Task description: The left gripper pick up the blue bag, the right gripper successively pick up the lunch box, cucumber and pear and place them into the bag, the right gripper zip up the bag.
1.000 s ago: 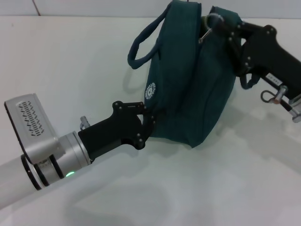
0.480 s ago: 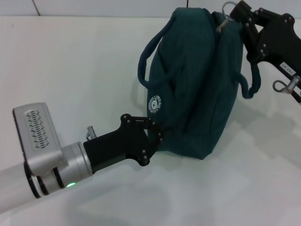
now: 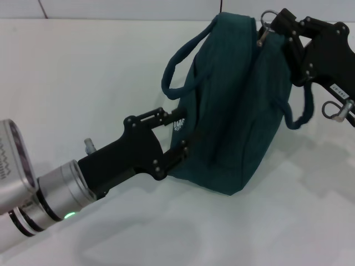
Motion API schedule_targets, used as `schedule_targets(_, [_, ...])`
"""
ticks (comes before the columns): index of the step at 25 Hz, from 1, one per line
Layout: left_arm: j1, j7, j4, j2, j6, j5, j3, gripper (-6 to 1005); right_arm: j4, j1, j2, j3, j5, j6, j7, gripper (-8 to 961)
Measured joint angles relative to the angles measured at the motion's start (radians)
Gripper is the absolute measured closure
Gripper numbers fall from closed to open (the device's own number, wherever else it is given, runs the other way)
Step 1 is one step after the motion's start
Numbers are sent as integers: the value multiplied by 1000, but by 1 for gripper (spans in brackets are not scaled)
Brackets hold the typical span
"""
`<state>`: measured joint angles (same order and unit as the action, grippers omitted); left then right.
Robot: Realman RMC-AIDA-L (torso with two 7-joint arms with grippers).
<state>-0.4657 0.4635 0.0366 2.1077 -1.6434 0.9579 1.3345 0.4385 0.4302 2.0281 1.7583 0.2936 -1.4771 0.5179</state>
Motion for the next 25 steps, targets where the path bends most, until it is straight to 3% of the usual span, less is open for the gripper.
schedule_targets(3, [-10, 32, 5, 0, -36, -6, 0, 697, 0, -1, 0, 1, 0, 0, -10, 938])
schedule_targets(8, [-41, 47, -1, 0, -45, -14, 0, 466, 0, 3, 0, 13, -3, 0, -12, 938])
schedule_targets(14, [-75, 105, -2, 0, -39, -65, 2, 259, 0, 6, 0, 16, -5, 1, -16, 937])
schedule_targets(19, [-103, 150, -1, 0, -7, -83, 1, 209, 7, 0, 0, 33, -8, 0, -47, 937])
schedule_targets(25, [-108, 153, -2, 0, 40, -101, 1, 221, 11, 0, 0, 40, -8, 0, -52, 938])
